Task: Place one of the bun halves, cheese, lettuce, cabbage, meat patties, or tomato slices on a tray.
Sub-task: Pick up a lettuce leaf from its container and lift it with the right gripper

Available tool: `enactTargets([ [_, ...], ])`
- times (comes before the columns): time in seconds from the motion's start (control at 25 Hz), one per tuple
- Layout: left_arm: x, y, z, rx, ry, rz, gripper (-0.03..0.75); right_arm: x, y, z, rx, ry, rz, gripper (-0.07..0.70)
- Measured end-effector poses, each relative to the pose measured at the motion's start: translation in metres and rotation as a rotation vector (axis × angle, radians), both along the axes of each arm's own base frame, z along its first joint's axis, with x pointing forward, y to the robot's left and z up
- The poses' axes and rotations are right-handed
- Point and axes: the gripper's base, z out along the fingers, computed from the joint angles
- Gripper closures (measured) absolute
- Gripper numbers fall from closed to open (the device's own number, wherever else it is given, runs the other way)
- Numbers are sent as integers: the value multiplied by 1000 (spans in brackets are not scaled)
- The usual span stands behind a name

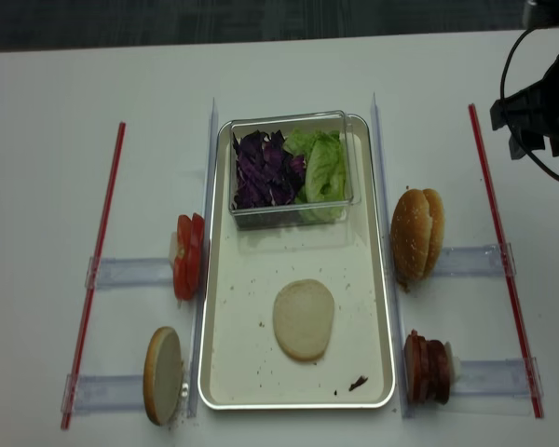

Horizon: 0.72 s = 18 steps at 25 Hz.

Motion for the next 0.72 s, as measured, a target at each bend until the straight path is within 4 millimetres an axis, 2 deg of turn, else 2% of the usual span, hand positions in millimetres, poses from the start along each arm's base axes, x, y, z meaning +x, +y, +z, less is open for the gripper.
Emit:
enactTargets([
  [0.48,0,0,0,0,0,0,413,38,-1,-11,3,33,12,206],
  [0.72,0,0,0,0,0,0,413,48,-2,-16,11,54,-7,206],
])
